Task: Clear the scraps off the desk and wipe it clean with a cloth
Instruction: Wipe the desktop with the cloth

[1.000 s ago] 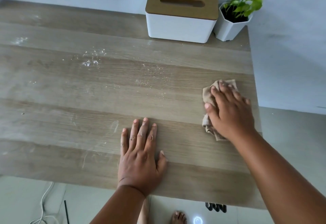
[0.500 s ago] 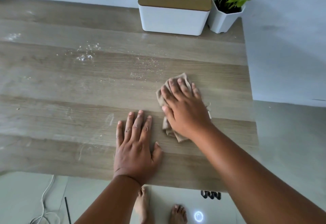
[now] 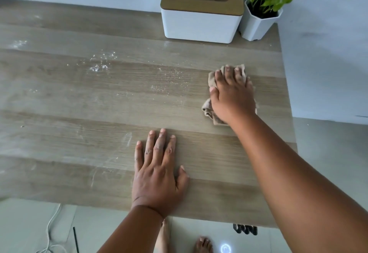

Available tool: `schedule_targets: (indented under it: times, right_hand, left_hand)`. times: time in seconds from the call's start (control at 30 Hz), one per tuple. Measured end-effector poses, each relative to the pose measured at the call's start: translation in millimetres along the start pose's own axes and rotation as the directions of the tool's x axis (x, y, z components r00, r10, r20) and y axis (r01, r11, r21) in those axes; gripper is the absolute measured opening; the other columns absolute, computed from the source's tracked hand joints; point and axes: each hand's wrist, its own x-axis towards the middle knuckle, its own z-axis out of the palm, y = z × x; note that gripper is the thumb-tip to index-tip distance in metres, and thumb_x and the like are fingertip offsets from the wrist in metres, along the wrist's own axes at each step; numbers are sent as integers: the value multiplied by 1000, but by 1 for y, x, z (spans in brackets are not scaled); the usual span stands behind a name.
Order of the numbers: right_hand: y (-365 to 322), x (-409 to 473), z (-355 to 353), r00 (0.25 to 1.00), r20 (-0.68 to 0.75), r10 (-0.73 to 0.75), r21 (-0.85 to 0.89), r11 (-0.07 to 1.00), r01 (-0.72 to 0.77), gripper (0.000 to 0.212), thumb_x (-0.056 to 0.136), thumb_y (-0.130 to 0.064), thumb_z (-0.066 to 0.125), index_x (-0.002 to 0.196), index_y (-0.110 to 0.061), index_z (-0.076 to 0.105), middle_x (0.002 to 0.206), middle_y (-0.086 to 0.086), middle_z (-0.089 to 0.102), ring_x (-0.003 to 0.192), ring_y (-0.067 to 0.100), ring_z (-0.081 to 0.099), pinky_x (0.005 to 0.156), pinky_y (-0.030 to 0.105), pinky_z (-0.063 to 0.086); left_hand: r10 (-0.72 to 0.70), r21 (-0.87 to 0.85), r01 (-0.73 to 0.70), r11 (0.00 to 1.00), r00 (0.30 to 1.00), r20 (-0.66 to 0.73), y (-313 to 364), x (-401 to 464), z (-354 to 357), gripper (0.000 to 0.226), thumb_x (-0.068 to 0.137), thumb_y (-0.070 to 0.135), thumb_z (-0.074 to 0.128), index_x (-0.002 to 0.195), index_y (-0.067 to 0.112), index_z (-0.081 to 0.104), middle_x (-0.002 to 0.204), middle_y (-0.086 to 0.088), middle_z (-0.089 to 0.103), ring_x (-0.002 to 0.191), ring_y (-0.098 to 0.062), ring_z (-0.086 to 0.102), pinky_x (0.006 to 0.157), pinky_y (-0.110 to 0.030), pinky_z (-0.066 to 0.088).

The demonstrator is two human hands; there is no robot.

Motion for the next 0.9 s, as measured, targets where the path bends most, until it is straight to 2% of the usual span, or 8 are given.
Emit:
schedule_targets:
  times: [0.1,0.23,0.4,0.47,0.53,0.7,0.8,0.9]
  right_hand:
    - [-30,21,-3,998,7,-63,20,998,63,62,103,-45,24,161,-21,24,172,8,11,158,34,5,126,58,10]
    - [-53,-3,2,969,18,-245,2,970,245,61,103,-43,29,160,-22,28,172,6,14,158,33,8,126,57,8]
    - [-10,-70,5,921,43,-388,-30,921,389,64,101,-47,30,160,-21,31,170,2,23,158,25,15,125,55,15]
    - [14,-73,2,942,40,-334,-34,941,336,63,102,-47,27,160,-22,31,170,1,23,158,24,16,126,53,14]
    - [25,-60,0,976,42,-214,-16,976,215,62,103,-47,25,161,-22,29,171,1,19,158,24,12,127,53,11]
    - [3,18,-8,999,-5,36,16,999,-36,62,104,-43,22,162,-19,22,172,7,10,159,30,5,127,56,8]
    - [-27,61,-15,998,-4,69,-7,998,-69,62,104,-42,19,160,-17,21,171,15,9,157,38,7,125,60,14]
    - [-64,76,-18,1000,1,-6,13,1000,6,61,104,-42,22,160,-18,24,171,14,11,157,39,8,125,60,15]
  left_hand:
    - [-3,3,3,1000,1000,7,1,0,-1,78,84,45,48,156,15,42,170,-7,25,160,-26,11,127,-57,12]
    - [-7,21,6,1000,1000,26,0,1,-2,79,85,46,48,158,16,40,170,-6,23,160,-25,9,127,-57,11]
    - [2,5,-2,1000,1000,8,-1,0,-2,78,84,44,48,157,16,41,169,-7,26,160,-26,12,127,-57,13]
    - [3,3,-3,1000,1000,4,-2,0,-1,78,84,44,48,156,15,42,169,-7,26,160,-26,11,127,-57,13]
    - [8,4,-8,1000,1000,1,-3,0,-1,78,84,44,50,156,15,42,169,-7,26,160,-26,10,126,-58,14]
    - [13,10,-13,1000,1000,2,-3,-1,0,79,84,43,54,157,15,41,170,-7,24,160,-26,10,126,-58,14]
    - [11,15,-11,1000,1000,12,-2,0,-2,80,84,44,55,158,15,40,170,-7,23,160,-26,9,126,-58,14]
    - [7,20,-8,1000,1000,29,-1,0,-3,81,83,44,54,158,15,39,170,-7,23,160,-27,9,126,-58,14]
